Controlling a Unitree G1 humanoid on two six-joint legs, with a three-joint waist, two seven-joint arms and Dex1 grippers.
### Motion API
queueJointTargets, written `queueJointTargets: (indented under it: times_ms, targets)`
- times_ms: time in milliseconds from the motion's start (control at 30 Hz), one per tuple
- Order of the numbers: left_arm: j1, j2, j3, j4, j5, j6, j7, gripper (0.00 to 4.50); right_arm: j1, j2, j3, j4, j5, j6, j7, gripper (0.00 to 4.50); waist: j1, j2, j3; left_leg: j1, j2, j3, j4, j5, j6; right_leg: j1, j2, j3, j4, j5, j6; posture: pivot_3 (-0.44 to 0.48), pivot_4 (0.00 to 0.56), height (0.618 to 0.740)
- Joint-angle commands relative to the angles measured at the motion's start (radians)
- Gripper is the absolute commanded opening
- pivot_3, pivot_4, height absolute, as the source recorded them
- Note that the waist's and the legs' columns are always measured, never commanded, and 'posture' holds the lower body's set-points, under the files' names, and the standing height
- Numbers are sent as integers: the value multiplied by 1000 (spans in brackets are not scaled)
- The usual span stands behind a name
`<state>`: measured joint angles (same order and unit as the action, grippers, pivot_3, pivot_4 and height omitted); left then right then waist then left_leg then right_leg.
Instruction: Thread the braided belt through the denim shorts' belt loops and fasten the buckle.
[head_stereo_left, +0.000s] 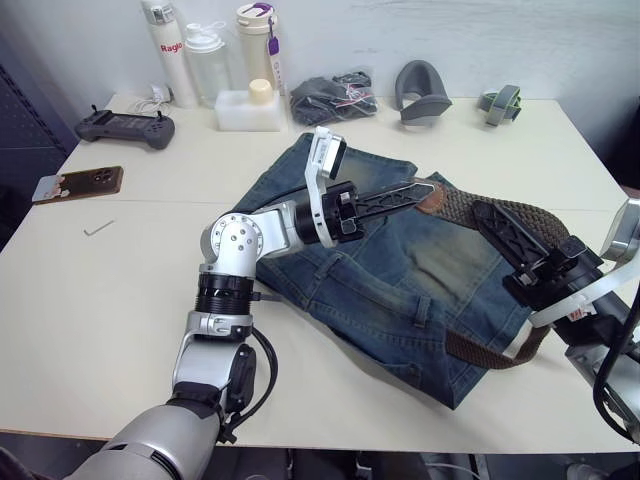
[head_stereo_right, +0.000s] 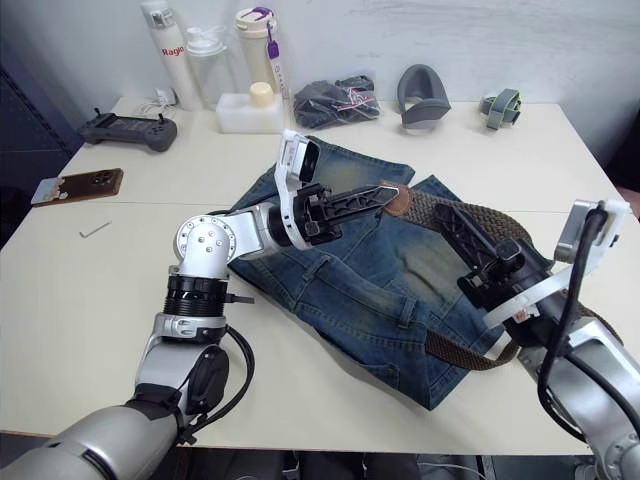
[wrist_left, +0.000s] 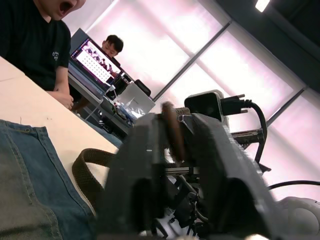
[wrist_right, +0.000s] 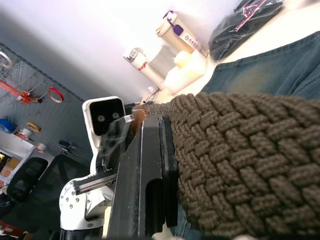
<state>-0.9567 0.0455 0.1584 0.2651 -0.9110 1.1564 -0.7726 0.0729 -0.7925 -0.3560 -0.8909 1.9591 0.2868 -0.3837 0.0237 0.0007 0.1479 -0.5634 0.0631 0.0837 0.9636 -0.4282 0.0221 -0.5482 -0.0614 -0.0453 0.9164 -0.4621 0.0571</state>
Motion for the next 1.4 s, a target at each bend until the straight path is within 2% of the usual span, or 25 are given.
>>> queueJointTargets:
  times_ms: [33, 133, 333, 567, 667, 900, 1000, 1233, 1367, 1400]
  targets:
    - [-25, -8, -1, -11, -25, 2, -8, 15, -9, 0, -39, -32, 13, -35, -2, 427, 0, 0, 0, 0, 0, 0, 0, 0, 0, 0, 0, 0, 0, 0, 0, 0, 150, 649]
    - [-21, -23, -4, -8, -19, -5, 8, 0, -40, 92, -47, -38, 13, -111, -35, 1535, 1, 0, 0, 0, 0, 0, 0, 0, 0, 0, 0, 0, 0, 0, 0, 0, 150, 649]
    - [-32, -69, 35, 19, -34, -4, 82, 0, -9, 221, -23, -83, 13, -184, -115, 4433, 1, 0, 0, 0, 0, 0, 0, 0, 0, 0, 0, 0, 0, 0, 0, 0, 150, 649]
    - [-51, -162, 115, 56, -76, 18, 243, 0, -23, 307, 69, -121, 13, -199, -130, 4433, 0, 0, 0, 0, 0, 0, 0, 0, 0, 0, 0, 0, 0, 0, 0, 0, 150, 649]
    - [-33, -189, 121, 21, -102, 47, 287, 0, -45, 340, 104, -107, -21, -198, -131, 4433, 0, 0, 0, 0, 0, 0, 0, 0, 0, 0, 0, 0, 0, 0, 0, 0, 150, 649]
    - [-14, -186, 122, -9, -131, 71, 332, 0, -92, 397, 129, -90, -72, -214, -133, 4433, -2, 0, 0, 0, 0, 0, 0, 0, 0, 0, 0, 0, 1, 0, 0, 0, 150, 649]
    - [-17, -180, 122, -4, -133, 67, 341, 0, -87, 382, 118, -91, -66, -204, -128, 3553, 1, 0, 0, 0, 0, 0, 0, 0, 0, 0, 0, 0, 0, 0, 0, 0, 150, 649]
    - [-16, -182, 111, -5, -133, 54, 340, 0, -94, 371, 104, -92, -54, -206, -134, 67, -1, 0, 0, 0, 0, 0, 0, 0, 0, 0, 0, 0, 0, 0, 0, 0, 150, 649]
    - [-10, -173, 107, -16, -147, 53, 316, 0, -94, 351, 94, -79, -74, -201, -141, 24, -1, 0, 0, 0, 0, 0, 0, 0, 0, -1, 0, 0, 0, 0, -1, 0, 150, 649]
    - [-14, -155, 95, -17, -127, 37, 302, 438, -91, 340, 82, -76, -75, -200, -144, 6, -1, 0, 0, 0, 0, 0, 0, 0, 0, -1, 0, 0, 0, 0, -1, 0, 150, 649]
